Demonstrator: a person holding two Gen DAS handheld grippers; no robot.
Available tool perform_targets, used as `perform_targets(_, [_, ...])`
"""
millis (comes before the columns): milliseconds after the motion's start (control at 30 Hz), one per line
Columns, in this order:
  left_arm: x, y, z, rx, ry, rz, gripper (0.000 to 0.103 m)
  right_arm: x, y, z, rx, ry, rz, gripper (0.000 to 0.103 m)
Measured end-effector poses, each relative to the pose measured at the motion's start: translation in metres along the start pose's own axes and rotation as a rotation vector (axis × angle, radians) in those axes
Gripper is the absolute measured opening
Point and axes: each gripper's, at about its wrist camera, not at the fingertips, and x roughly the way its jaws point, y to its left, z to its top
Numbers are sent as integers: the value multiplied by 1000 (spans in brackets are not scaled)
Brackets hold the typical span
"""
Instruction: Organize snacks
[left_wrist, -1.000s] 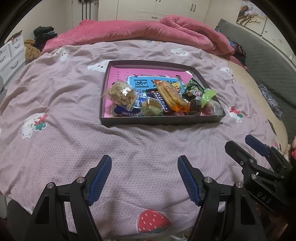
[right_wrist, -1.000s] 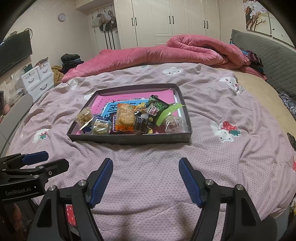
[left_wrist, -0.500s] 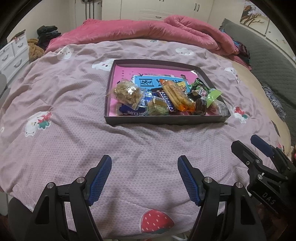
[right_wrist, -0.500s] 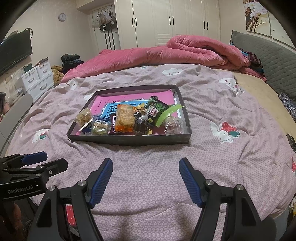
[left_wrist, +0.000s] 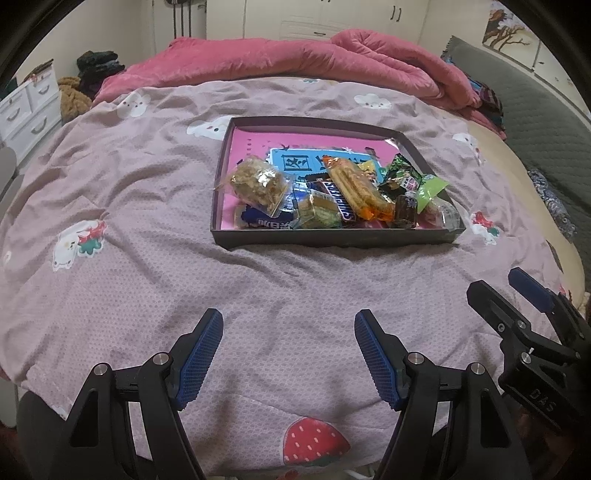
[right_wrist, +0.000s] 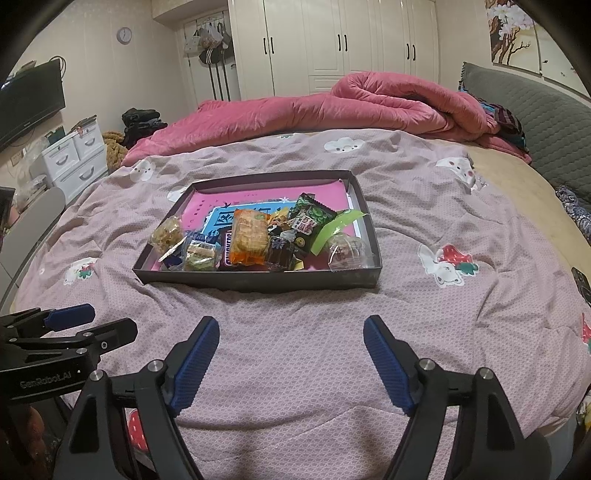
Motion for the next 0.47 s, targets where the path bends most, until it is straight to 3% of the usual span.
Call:
perform_targets(300, [6,7,2,-29,-7,13,75,5,-1,0,12,-3,4,88])
perform_targets(467, [7,20,9,-62,-57,28,75,9,-15,4,51,-22,-1,89])
